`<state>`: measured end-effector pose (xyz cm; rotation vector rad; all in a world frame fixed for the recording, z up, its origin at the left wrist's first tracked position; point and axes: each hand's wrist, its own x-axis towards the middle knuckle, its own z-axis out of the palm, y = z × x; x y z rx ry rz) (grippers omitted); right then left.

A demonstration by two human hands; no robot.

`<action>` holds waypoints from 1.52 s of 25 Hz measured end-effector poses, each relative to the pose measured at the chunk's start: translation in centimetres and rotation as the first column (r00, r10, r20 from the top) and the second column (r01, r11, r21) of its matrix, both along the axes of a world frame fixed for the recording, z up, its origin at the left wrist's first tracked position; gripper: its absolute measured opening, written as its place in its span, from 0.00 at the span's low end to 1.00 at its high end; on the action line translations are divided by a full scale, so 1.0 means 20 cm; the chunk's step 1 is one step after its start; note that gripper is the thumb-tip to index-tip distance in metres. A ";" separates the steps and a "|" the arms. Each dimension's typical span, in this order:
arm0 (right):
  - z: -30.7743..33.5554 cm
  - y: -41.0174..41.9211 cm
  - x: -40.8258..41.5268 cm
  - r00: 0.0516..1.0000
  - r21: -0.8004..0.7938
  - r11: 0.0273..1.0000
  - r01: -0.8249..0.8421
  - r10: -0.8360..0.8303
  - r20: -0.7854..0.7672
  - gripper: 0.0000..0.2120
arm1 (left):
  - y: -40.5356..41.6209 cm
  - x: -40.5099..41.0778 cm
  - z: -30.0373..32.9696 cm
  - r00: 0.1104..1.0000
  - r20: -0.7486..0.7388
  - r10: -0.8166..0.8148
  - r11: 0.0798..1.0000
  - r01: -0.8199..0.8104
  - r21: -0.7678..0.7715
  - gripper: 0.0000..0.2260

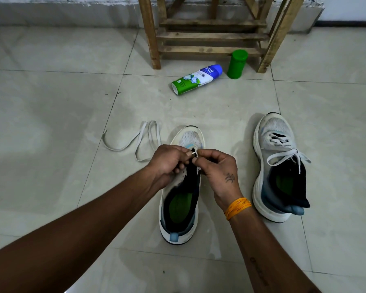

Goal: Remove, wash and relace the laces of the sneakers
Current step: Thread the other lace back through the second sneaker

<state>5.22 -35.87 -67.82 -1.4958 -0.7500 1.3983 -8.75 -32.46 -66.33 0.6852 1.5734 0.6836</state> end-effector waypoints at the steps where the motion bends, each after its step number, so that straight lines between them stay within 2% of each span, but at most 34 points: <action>1: 0.00 0.00 0.00 1.000 0.004 1.000 0.000 0.000 -0.012 0.09 | 0.00 0.01 0.00 1.000 -0.020 0.001 1.000 -0.001 0.002 0.06; 4: 0.00 -0.02 0.00 0.998 0.026 1.000 -0.010 0.012 -0.063 0.08 | 0.01 0.05 -0.01 0.988 -0.150 0.025 1.000 -0.023 0.015 0.02; 7: 0.00 -0.02 0.00 0.996 0.028 0.999 -0.037 0.039 -0.081 0.07 | 0.00 0.08 -0.05 0.970 -0.230 0.081 0.993 -0.060 0.097 0.07; 9: -0.01 0.01 0.01 0.996 0.018 1.000 -0.024 0.025 -0.090 0.05 | -0.02 0.08 -0.07 0.959 -0.277 0.056 0.983 -0.004 0.183 0.06; 11: -0.03 0.05 0.01 0.999 0.042 0.999 -0.034 0.035 -0.031 0.04 | -0.03 0.07 -0.06 0.937 -0.349 0.011 0.967 0.079 0.244 0.06; 16: -0.08 0.13 0.00 0.979 0.121 0.987 -0.106 0.082 0.184 0.06 | -0.08 0.05 -0.02 0.925 -0.376 -0.047 0.928 0.180 0.327 0.03; 18: -0.10 0.13 0.01 0.975 0.137 0.984 -0.109 0.079 0.210 0.06 | -0.15 0.03 -0.02 0.838 -0.546 -0.015 0.860 0.289 0.420 0.05; 21: -0.10 0.14 0.01 0.995 0.094 0.994 -0.057 0.049 0.088 0.07 | -0.27 0.01 -0.01 0.614 -0.788 0.046 0.770 0.481 0.419 0.15; 24: -0.07 0.16 0.00 1.000 0.090 0.996 -0.019 0.017 0.024 0.07 | -0.34 -0.01 0.01 0.551 -0.833 0.040 0.772 0.513 0.376 0.17; 27: -0.06 0.20 0.01 1.000 0.061 0.998 0.006 -0.004 -0.026 0.07 | -0.38 -0.03 0.01 0.541 -0.840 0.036 0.748 0.543 0.382 0.12; 29: -0.13 0.22 0.05 0.996 -0.055 0.997 0.048 -0.044 0.074 0.07 | -0.36 -0.06 0.00 0.611 -0.787 0.085 0.774 0.457 0.438 0.10; 32: -0.20 0.19 0.15 0.890 -0.142 0.984 0.104 -0.029 0.455 0.07 | -0.32 -0.10 0.00 0.669 -0.723 0.172 0.806 0.327 0.494 0.11; 34: -0.17 0.16 0.17 0.732 -0.031 1.000 -0.003 0.023 0.681 0.08 | -0.31 -0.11 0.00 0.683 -0.709 0.175 0.794 0.328 0.512 0.11; 35: -0.14 0.14 0.16 0.665 0.061 0.994 -0.091 0.015 0.747 0.08 | -0.31 -0.11 -0.01 0.690 -0.703 0.170 0.788 0.333 0.518 0.11; 38: -0.05 0.11 0.11 0.539 0.202 0.885 -0.419 0.064 0.840 0.10 | -0.32 -0.11 -0.01 0.693 -0.701 0.167 0.781 0.341 0.524 0.11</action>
